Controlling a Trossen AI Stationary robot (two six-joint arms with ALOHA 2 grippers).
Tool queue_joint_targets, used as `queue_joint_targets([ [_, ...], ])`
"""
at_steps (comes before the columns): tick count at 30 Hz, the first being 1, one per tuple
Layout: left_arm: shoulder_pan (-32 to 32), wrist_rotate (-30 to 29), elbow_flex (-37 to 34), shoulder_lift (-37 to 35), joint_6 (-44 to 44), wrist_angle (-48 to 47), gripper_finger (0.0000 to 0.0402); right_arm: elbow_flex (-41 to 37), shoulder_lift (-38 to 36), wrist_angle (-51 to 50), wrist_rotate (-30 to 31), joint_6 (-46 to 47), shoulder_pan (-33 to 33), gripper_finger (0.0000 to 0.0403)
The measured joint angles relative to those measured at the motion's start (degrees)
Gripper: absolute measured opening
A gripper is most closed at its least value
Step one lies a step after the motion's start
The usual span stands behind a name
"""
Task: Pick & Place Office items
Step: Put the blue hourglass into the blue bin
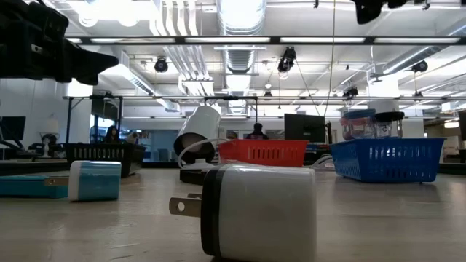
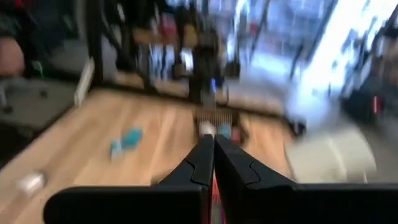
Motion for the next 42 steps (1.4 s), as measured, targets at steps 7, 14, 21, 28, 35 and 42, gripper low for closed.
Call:
queue_joint_targets([
  [7,-0.01,0.02,0.0,0.0,0.74,0.77,0.0005,19.41,9.71,-35.75,14.9,20.24,10.47,0.0008],
  [14,-0.02,0.07,0.0,0.0,2.28,2.06,0.0005,24.02,15.49,-48.03,25.21,47.93,27.24,0.0008],
  [21,-0.02,0.17,0.0,0.0,2.49,5.03,0.0005,23.61,22.78,-54.94,31.77,73.13,43.89,0.0008],
  [28,-0.02,0.19,0.0,0.0,0.97,5.1,0.0005,23.36,30.82,-65.48,33.51,103.23,54.34,0.0008],
  [35,-0.02,0.2,0.0,0.0,-1.73,5.1,0.0005,23.36,38.7,-66.91,26.63,119.49,57.56,0.0008],
  [42,-0.02,0.18,0.0,0.0,-1.72,5.1,0.0005,23.36,46.07,-66.35,19.49,119.29,57.55,0.0008],
])
